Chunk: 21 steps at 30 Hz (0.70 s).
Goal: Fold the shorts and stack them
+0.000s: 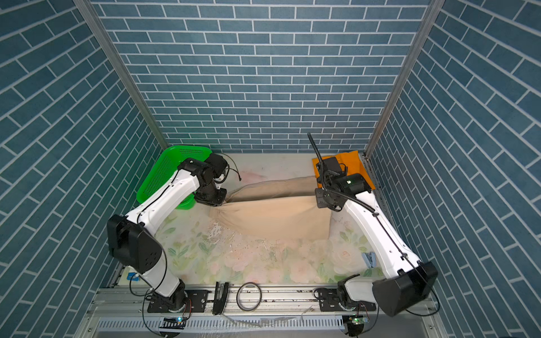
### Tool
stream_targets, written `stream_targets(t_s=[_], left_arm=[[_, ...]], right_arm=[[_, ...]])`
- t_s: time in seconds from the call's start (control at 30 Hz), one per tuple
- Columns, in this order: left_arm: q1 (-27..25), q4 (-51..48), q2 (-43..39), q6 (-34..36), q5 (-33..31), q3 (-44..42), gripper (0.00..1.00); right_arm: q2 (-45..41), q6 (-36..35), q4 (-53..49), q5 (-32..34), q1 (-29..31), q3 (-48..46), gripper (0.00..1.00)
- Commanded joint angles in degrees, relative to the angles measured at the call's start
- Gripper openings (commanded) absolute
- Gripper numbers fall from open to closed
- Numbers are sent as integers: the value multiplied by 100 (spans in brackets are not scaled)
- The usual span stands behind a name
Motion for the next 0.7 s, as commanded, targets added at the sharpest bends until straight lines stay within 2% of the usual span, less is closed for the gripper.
stream_targets(t_s=[0.0,0.27,0.53,0.67], left_arm=[[261,-355,495,317,-585,502,0],[734,-350,1417,435,-352,1316,0],[926,-530,2218,461,-231,1890,0],[991,-583,2517,440,-337,2202,0]], right_arm=[[445,-825,308,-55,-438,293,0],[1736,-1310,632,-480,-1049,1041,0],[2855,-1688,479,-620,-1157,2013,0],[3159,-1780,620,-539,-1167,2122,0]])
